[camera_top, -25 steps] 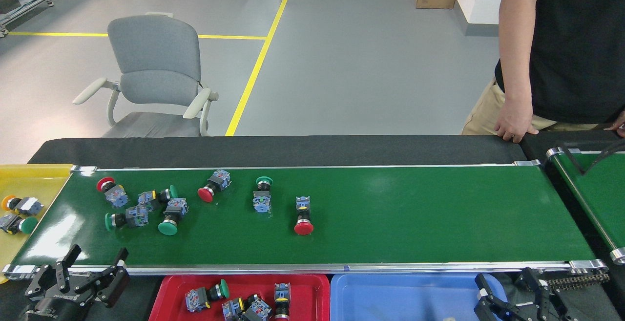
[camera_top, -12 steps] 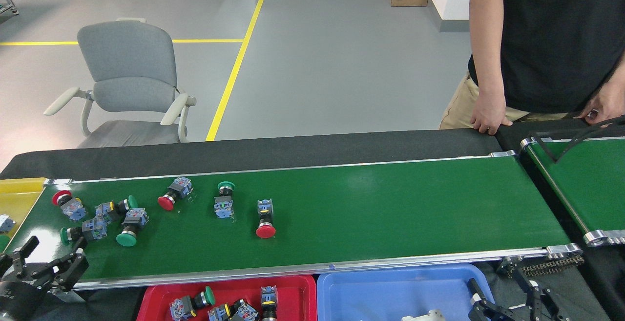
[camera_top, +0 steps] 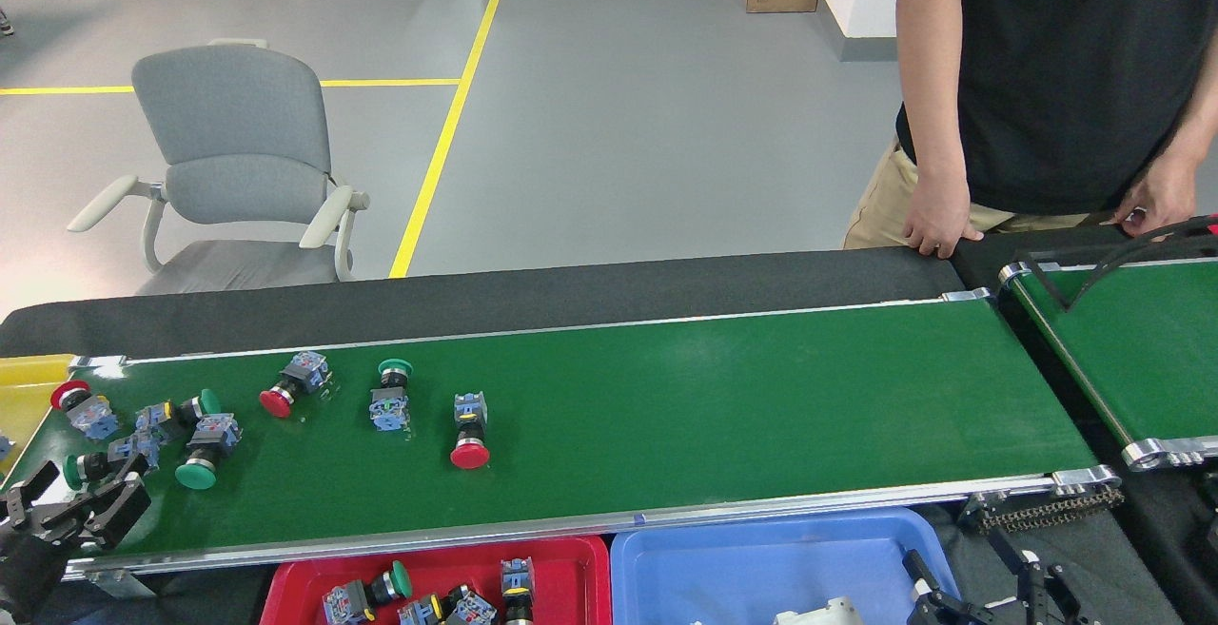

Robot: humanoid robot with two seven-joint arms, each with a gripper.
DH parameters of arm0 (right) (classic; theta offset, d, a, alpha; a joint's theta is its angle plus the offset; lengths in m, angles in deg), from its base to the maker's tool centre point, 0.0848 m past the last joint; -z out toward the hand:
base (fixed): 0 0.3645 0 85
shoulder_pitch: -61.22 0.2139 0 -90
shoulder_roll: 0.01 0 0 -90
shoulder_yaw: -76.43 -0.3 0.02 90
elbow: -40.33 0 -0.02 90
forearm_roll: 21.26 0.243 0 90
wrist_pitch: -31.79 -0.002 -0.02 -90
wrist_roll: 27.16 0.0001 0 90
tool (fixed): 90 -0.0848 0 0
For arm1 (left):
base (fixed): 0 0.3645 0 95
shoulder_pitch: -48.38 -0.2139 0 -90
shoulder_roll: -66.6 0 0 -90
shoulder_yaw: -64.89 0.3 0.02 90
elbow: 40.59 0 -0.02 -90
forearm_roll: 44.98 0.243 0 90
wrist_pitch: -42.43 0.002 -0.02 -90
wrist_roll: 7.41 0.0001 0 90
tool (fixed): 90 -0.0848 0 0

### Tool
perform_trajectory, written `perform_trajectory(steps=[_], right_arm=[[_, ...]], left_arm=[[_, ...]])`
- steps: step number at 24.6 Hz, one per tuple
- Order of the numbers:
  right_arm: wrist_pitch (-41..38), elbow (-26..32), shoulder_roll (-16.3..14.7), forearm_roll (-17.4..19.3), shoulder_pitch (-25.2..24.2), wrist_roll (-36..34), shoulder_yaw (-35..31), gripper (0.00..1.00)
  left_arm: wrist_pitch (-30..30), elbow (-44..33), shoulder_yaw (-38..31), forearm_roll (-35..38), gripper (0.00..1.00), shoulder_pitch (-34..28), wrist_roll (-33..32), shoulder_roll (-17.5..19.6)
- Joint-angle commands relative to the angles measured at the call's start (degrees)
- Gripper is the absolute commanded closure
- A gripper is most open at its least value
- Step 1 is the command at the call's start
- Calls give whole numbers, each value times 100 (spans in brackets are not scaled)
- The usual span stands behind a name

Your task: Pick switch part from conveyor to tray

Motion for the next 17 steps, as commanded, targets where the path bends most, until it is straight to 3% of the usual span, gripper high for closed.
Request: perform_trajectory(steps=[1, 11, 17], right_arm=[[-44, 35, -38, 12, 20, -15, 1, 0], [-62, -44, -65, 3, 29, -15, 10, 0], [-53, -71, -65, 3, 20, -15, 89, 0]], left_arm=[[-18, 62, 54, -3, 0, 147, 48, 27], [325, 413, 221, 6, 1, 569, 48, -61], [334, 422, 221, -3, 15, 569, 48, -211]])
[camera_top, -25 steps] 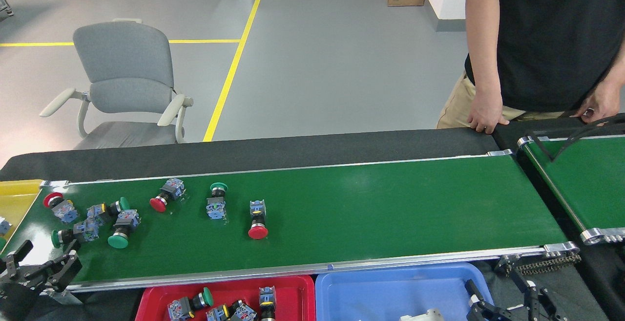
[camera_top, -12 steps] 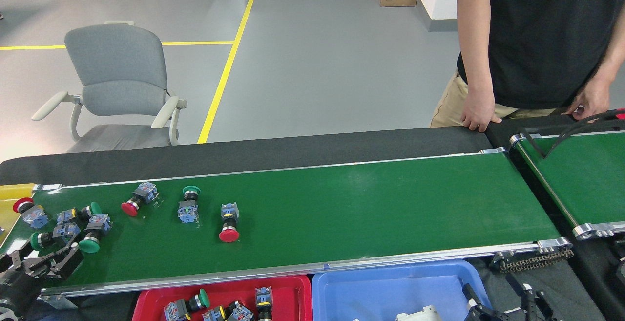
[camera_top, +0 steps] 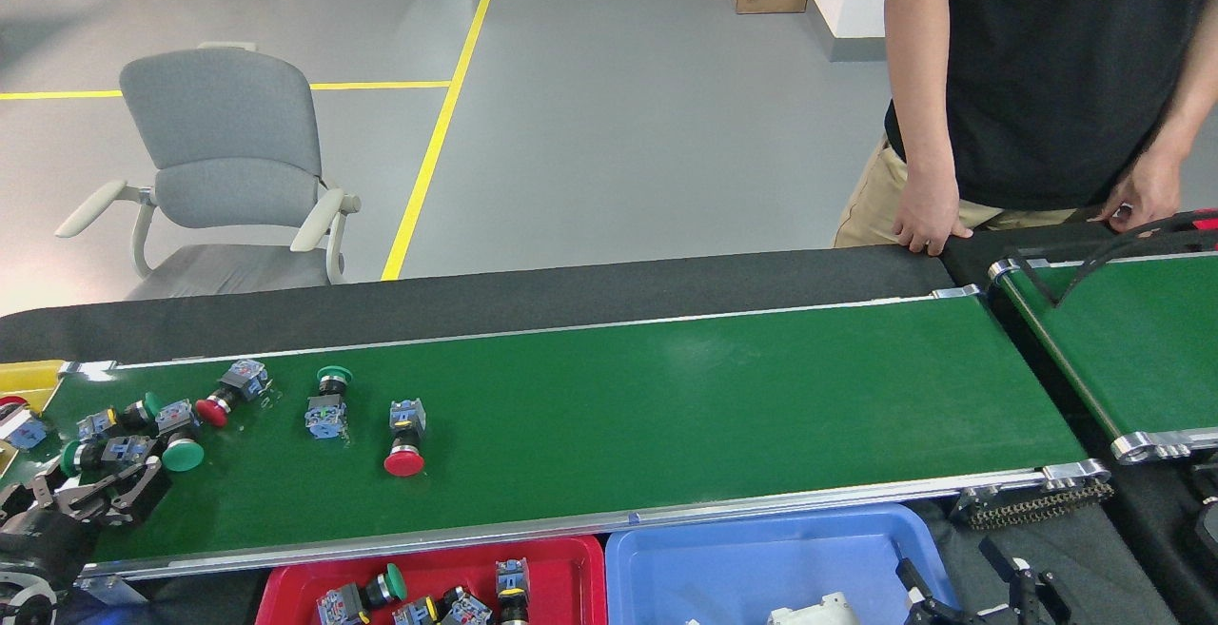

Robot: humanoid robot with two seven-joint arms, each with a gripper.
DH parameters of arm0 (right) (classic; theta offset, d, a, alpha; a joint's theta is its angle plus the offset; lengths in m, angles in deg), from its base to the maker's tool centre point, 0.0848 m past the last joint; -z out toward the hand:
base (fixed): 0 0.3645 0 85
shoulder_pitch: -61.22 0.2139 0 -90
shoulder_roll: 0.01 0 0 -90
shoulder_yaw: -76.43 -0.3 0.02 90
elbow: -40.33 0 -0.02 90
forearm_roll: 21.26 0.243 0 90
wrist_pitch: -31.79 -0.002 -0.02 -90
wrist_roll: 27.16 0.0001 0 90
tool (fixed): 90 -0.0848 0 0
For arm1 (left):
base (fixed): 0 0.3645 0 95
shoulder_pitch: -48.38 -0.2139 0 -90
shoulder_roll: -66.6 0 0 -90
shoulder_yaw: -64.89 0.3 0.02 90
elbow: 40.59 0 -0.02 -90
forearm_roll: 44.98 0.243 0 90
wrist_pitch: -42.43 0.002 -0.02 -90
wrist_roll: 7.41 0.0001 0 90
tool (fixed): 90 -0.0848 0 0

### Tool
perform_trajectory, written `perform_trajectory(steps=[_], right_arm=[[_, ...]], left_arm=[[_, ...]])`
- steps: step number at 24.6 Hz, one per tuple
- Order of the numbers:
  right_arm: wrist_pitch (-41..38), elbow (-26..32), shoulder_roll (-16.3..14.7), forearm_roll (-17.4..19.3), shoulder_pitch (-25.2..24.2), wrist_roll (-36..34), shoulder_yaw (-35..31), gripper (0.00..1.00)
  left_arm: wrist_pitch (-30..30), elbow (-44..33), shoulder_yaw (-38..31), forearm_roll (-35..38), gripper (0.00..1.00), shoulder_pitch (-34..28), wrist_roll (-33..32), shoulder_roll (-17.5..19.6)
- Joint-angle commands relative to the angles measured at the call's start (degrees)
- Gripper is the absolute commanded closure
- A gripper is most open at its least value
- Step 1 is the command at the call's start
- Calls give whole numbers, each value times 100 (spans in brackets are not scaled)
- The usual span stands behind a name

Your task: Pick switch part from conveyor to tray

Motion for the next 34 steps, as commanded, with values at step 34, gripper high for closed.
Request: perform_trajectory(steps=[34], right_arm=[[183, 144, 29, 28, -6, -16, -125, 0]], left_arm=[[1281, -6074, -1000, 81, 0, -4157, -24, -1274]])
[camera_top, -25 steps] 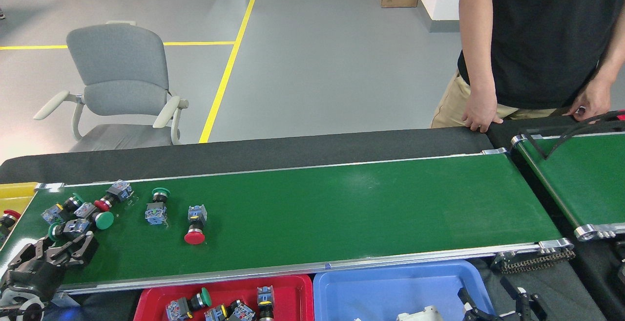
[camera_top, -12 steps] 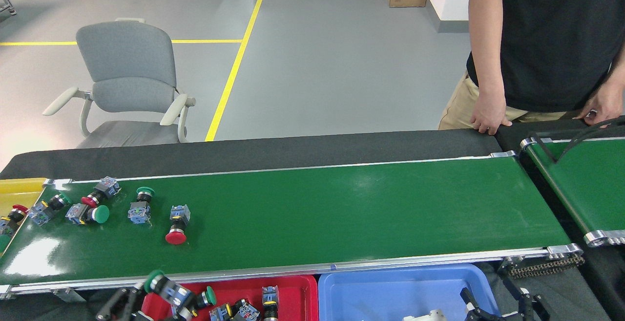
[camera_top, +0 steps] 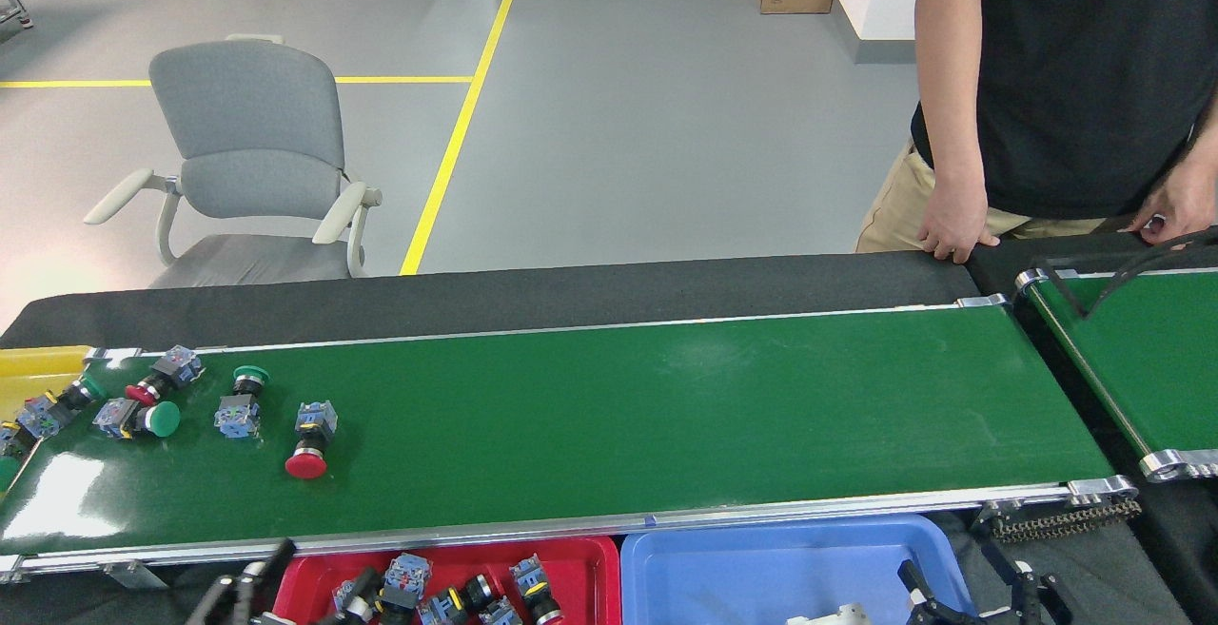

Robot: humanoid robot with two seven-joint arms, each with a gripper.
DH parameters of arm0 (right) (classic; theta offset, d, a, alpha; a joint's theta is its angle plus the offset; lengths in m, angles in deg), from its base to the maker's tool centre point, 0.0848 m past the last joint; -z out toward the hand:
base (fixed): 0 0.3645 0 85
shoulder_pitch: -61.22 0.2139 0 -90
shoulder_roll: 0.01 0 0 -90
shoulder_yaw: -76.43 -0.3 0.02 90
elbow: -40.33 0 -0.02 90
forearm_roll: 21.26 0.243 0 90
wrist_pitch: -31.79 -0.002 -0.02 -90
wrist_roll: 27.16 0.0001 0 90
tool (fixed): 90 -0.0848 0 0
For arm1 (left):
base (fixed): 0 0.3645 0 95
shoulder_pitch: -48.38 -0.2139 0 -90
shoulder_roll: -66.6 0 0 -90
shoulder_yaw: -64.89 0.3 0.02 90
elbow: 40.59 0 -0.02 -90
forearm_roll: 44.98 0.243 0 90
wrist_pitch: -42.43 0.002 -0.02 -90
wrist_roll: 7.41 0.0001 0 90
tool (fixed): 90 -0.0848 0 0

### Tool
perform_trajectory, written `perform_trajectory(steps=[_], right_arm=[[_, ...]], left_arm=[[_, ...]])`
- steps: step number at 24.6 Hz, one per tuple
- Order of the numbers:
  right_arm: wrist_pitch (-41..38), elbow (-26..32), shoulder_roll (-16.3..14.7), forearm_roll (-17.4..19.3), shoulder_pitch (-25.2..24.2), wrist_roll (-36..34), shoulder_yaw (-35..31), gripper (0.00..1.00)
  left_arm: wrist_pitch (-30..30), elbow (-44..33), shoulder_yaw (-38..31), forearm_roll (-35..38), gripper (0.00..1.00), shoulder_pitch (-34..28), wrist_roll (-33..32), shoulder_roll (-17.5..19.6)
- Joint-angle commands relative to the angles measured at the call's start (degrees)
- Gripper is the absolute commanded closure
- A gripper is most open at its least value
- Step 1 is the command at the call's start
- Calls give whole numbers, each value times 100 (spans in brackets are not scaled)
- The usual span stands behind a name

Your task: Pick switch part from conveyor to tray

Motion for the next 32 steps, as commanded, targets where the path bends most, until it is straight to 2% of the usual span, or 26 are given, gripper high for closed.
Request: perform_trajectory(steps=[1, 5, 10, 14, 19, 26, 29, 30, 32], right_arm=[[290, 140, 31, 23, 35, -18, -82, 0], [1257, 210, 67, -57, 115, -27, -74, 0], [1318, 236, 75, -180, 115, -27, -74, 0], [1274, 245, 40, -188, 123, -36, -47, 0], [1274, 245, 58, -188, 123, -36, -47, 0], [1265, 245, 49, -188, 123, -36, -47, 0], [1239, 245, 31, -188, 106, -36, -47, 0], [1221, 245, 31, -188, 106, -36, -38, 0], [1221, 245, 49, -188, 123, -36, -47, 0]], left_arm=[[183, 154, -299, -13, 0, 11, 42, 48], [183, 365, -396, -13, 0, 20, 42, 101], [95, 356, -317, 13, 0, 134, 24, 127], [86, 453, 17, 40, 0, 617, -283, 303], [95, 1726, 430, 48, 0, 1891, -635, 347], [95, 3300, 439, 57, 0, 2999, -626, 382], [130, 3731, 439, 57, 1, 3307, -564, 400], [157, 3881, 439, 66, 6, 3412, -556, 400], [174, 4144, 448, 57, 28, 3561, -547, 523]])
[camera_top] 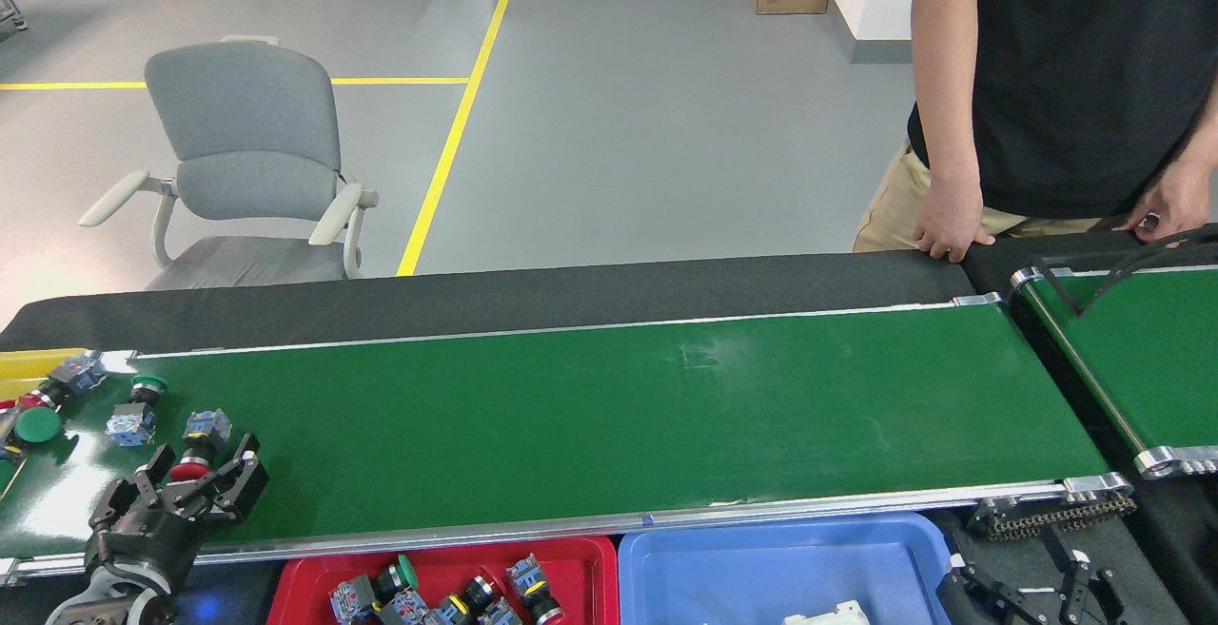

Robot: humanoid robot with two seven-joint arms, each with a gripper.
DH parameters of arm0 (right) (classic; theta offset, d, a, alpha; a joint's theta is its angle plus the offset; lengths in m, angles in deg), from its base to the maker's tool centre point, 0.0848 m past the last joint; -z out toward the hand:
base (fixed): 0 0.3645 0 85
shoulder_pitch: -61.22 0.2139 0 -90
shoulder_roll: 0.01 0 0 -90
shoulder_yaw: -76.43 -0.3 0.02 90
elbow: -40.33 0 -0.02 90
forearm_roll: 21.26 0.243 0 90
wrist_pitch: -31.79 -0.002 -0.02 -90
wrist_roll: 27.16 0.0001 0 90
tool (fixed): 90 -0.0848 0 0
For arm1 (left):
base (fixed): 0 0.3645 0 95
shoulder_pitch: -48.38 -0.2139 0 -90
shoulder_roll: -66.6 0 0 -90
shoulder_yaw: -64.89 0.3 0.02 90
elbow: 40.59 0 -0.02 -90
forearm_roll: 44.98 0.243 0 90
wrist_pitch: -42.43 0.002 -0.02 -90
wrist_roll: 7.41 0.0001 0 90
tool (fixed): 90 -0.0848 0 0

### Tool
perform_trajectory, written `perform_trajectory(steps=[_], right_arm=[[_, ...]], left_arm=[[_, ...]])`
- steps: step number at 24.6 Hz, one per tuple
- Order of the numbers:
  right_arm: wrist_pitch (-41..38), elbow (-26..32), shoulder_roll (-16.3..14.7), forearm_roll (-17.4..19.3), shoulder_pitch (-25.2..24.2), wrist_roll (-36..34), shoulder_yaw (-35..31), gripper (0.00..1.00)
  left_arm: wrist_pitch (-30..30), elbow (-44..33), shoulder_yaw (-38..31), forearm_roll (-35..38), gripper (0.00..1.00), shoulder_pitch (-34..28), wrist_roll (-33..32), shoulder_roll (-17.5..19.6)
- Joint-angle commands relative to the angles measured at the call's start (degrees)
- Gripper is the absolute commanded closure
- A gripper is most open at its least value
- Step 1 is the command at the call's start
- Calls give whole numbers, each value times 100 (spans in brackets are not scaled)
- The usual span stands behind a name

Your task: Pick switch part from conveyor to tray

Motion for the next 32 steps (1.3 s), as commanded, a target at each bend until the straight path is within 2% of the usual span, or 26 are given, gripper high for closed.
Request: perform_trajectory(steps=[1, 2, 4, 5, 9, 11, 13, 16, 17, 19, 26, 28, 30, 32], right_arm=[[-29, 85, -9, -5, 44, -48, -10, 0], [-38, 85, -18, -5, 44, -48, -10, 0], [-38, 85, -26, -5, 35, -57, -10, 0], [-38, 85, -9, -5, 44, -57, -10, 0], [-29, 85, 0, -5, 44, -57, -19, 0], [-29, 85, 0, 4, 35, -57, -19, 0], [-12, 85, 0, 4, 35, -57, -45, 0], [32, 77, 0, 39, 35, -48, -115, 0], [32, 77, 0, 39, 35, -48, -124, 0], [6, 77, 0, 39, 35, -57, -124, 0], [-12, 68, 0, 39, 18, -83, -124, 0], [-20, 41, 0, 39, 27, -101, -124, 0], [-20, -11, -9, 39, 79, -101, -124, 0], [-20, 15, 18, 39, 106, -92, -124, 0]], left_arm=[[-19, 205, -4, 4, 47, 158, 77, 222], [-45, 301, 40, -31, 65, 167, 86, 258], [-282, 319, 66, -66, 86, 167, 139, 249], [-405, 293, 66, -57, 91, 149, 218, 231], [-537, -437, 163, -31, 95, -264, 402, 205], [-704, -1377, 207, -49, 95, -800, 402, 196], [-1232, -2494, 198, -57, 92, -1512, 402, 196], [-2181, -3830, 207, -31, 76, -2593, 385, 117], [-2392, -4120, 215, -13, 61, -2927, 349, 20], [-2497, -4410, 215, 13, 0, -3323, 314, -173], [-2365, -4480, 101, -5, 0, -3437, 323, -402], [-1592, -4480, -127, 4, 0, -3419, 323, -569], [-458, -4436, -329, 4, 0, -3428, 323, -560], [254, -4418, -461, 4, 0, -3455, 323, -533]])
